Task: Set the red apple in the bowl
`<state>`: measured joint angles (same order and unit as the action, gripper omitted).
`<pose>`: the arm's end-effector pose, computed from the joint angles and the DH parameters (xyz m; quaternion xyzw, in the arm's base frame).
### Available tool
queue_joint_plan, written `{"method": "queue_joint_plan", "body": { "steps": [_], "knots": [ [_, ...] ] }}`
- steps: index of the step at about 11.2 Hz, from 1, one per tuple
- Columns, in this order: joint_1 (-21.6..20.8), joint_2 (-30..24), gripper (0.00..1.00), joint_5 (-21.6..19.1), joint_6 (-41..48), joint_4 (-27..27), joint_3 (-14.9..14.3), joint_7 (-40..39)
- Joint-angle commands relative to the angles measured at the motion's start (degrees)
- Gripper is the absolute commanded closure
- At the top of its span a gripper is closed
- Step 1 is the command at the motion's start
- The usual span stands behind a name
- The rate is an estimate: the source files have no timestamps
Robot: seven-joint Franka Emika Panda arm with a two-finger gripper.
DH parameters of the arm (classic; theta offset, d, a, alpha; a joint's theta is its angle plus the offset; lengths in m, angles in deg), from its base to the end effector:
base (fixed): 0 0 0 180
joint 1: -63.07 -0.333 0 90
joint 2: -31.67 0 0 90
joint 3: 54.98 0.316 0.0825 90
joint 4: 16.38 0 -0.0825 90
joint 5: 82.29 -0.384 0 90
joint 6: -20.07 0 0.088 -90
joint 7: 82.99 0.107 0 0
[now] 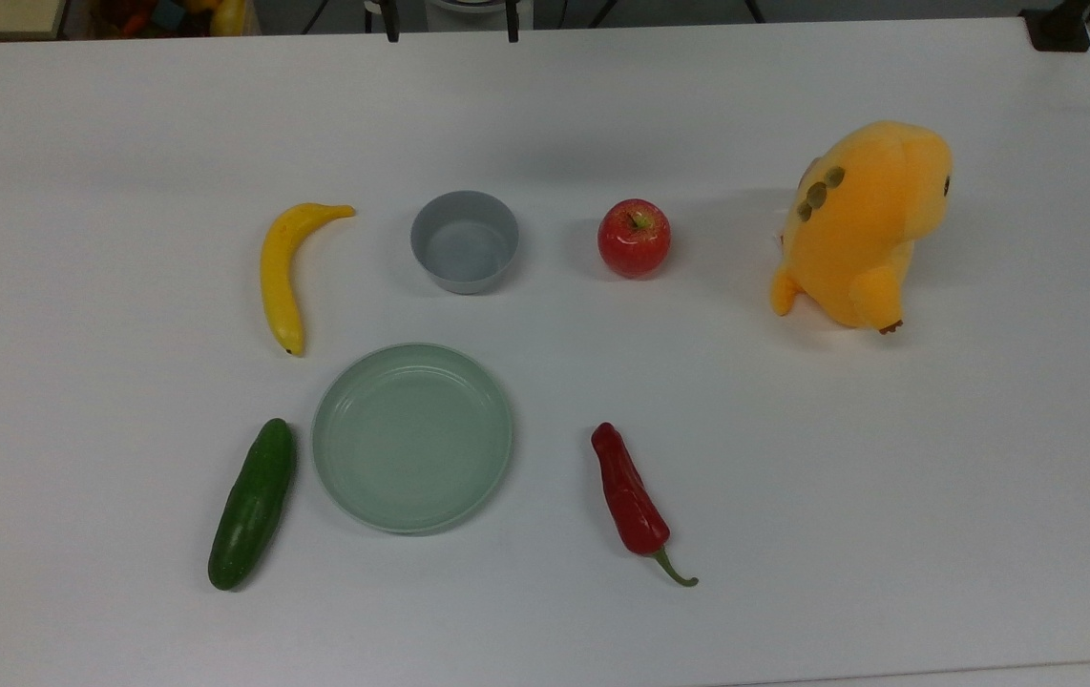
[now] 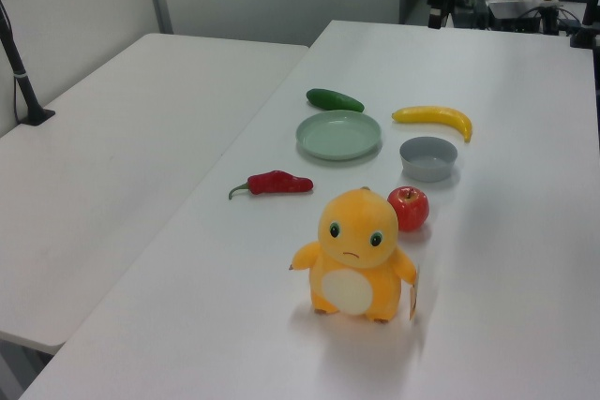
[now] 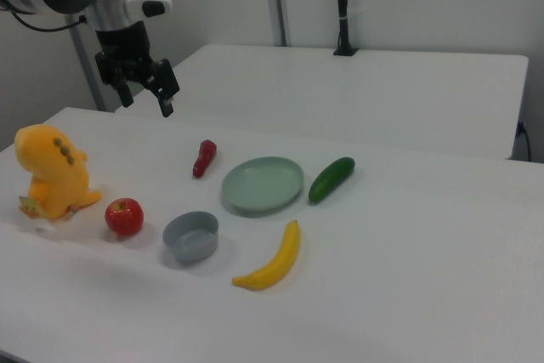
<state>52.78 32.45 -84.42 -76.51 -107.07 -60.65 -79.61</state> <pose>0.5678 0.0499 0.6218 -0.9988 -0.0095 -0.0432 0.0209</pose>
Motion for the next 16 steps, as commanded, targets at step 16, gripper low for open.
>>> {"method": "queue_joint_plan", "body": {
  "steps": [16],
  "knots": [
    [-5.3, 0.0, 0.00, -0.7, -4.7, -15.6, 5.8, -1.5]
  ]
}}
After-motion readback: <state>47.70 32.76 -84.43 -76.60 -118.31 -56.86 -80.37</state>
